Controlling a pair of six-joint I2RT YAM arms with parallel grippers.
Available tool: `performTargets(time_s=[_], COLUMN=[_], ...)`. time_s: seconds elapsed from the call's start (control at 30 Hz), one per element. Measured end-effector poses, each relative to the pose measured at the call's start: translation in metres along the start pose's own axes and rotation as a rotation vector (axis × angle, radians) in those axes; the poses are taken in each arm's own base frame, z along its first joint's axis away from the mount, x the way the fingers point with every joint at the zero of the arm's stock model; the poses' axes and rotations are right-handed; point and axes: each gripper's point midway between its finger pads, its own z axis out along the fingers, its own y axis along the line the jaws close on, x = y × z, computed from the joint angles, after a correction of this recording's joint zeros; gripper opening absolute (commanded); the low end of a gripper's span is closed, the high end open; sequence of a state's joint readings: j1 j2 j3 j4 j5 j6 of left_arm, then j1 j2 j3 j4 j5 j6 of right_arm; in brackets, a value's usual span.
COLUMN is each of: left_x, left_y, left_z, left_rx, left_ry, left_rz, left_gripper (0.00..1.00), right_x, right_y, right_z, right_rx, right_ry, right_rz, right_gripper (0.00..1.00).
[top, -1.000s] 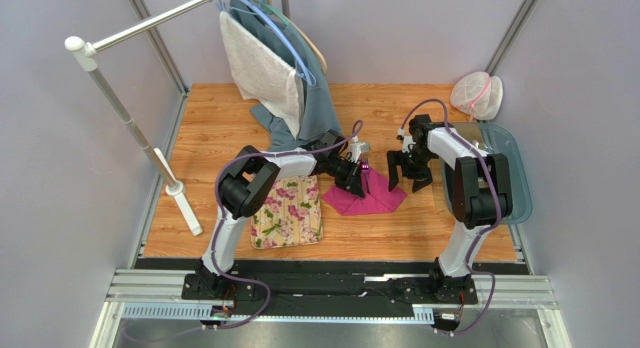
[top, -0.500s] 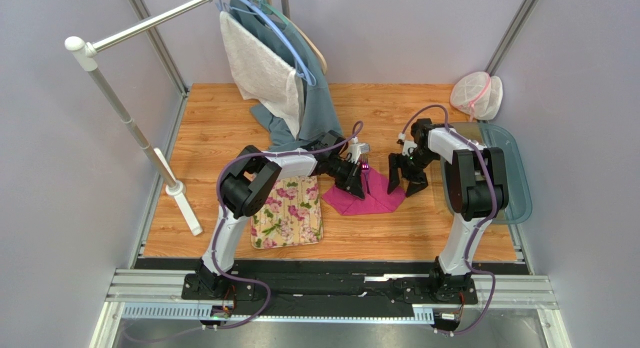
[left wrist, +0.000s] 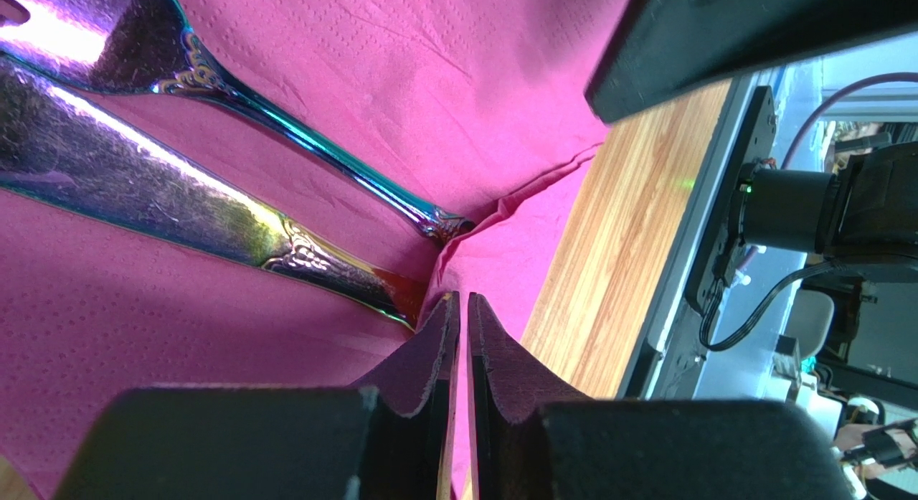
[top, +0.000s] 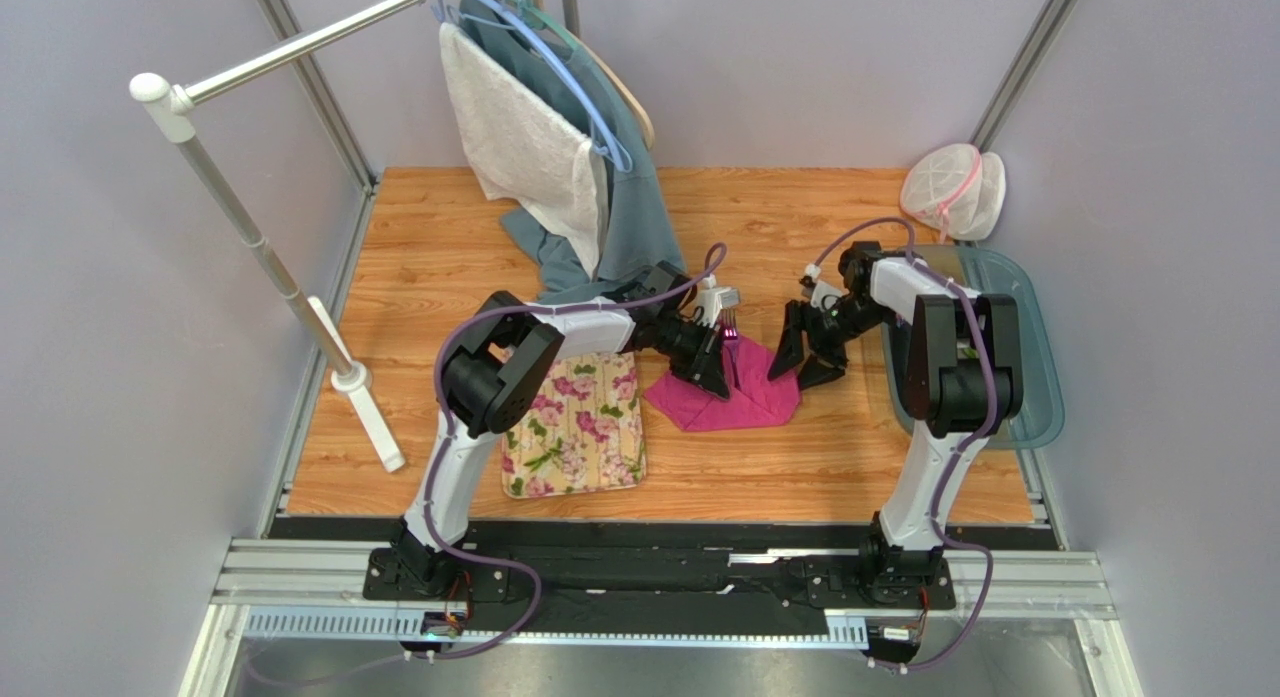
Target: Place the utensils on the paper napkin and roll it up
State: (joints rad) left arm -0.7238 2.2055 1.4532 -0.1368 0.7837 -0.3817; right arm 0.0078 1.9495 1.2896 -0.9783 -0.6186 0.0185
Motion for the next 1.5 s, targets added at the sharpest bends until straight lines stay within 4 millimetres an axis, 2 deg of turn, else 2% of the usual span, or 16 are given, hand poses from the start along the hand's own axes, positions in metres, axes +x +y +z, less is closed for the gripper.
performTargets(time_s=[0.27,0.37,0.4,0.47,0.77,0.97,1.07,1.5], left_x=[-0.002,-0.002,-0.002,-0.002,-0.002,-0.002,-0.002,-0.002], left_y=[0.001,0.001,0.001,0.001,0.001,0.002,0.002,0.002], left_z=[0.001,0.001,0.001,0.001,0.001,0.001,0.001,0.001], left_rx=[0.001,0.000,0.000,0.000,-0.005,-0.006,-0.006,-0.007], left_ry=[-0.002,-0.002,-0.001,-0.001,-0.003,-0.004,-0.004,-0.004], left_rz=[-0.001,-0.001,-0.002,-0.002,-0.002,-0.002,-0.004,-0.005], left_gripper=[0.14,0.13,0.13,0.13,0.12,0.12,0.12,0.11], right_x=[0.011,0.014,0.014,0.014,0.017,0.019,0.020,0.023], right_y=[0.009,0.010,0.011,0.012,0.021,0.029,0.033,0.055], right_z=[0.004,0.004,0.004,0.004,0.007,0.008,0.009,0.021], right_rx=[-0.071,-0.078,-0.081,-0.090,-0.107,-0.132,-0.145,-0.185], right_ry=[0.030,0.037,0.039,0.039,0.053,0.063,0.069,0.118], right_rz=[0.022,0.028,0.031,0.036,0.042,0.051,0.059,0.049], right_gripper=[0.50,0.42,0.37,0.33,0.26,0.12,0.08,0.08])
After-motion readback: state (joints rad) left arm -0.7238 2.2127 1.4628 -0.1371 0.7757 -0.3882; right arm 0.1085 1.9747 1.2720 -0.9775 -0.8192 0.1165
